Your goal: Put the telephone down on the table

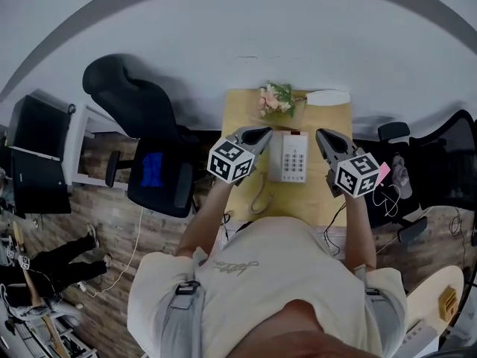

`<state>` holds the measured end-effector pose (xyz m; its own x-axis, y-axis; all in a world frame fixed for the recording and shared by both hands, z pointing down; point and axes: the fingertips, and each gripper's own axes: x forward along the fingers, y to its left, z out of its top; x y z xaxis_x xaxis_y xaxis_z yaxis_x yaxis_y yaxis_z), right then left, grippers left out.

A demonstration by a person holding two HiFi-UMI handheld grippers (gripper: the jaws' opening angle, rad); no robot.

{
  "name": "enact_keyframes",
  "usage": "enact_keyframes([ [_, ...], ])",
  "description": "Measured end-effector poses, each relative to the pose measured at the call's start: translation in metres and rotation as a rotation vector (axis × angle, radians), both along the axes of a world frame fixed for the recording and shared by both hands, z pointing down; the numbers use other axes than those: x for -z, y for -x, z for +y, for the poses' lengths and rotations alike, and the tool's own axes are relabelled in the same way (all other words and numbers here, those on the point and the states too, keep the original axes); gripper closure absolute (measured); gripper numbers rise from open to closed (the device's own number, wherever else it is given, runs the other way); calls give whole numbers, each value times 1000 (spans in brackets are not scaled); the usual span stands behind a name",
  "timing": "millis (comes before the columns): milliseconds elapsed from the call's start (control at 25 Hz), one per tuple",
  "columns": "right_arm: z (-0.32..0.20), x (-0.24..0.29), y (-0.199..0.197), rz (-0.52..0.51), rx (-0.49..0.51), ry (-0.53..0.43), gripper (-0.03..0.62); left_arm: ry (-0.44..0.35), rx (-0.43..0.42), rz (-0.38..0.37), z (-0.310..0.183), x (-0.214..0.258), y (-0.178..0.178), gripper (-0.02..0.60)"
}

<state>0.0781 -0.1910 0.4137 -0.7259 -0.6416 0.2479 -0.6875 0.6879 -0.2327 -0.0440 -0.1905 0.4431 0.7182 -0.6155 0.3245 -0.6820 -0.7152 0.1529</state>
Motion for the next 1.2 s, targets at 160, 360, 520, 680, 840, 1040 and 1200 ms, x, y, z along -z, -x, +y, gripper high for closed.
enact_keyframes([
  [160,0,23,-1,-1,-5,-55,592,-58,8,-2,-5,26,0,565],
  [360,3,54,-1,-10,-18,-125,592,-116,10,0,-7,51,1,565],
  [520,3,74,-3,-2,-24,-177,592,-161,9,16,-7,72,-2,565],
  [680,3,95,-2,-13,-32,-223,592,-202,15,33,-10,92,-2,565],
  [840,2,119,1,-12,-34,-276,592,-253,26,78,-14,120,1,565],
  [1040,-2,141,-3,-16,-68,-327,592,-285,48,162,-20,150,10,565],
  [1200,-3,158,-7,-23,-91,-362,592,-333,74,144,-24,169,18,565],
])
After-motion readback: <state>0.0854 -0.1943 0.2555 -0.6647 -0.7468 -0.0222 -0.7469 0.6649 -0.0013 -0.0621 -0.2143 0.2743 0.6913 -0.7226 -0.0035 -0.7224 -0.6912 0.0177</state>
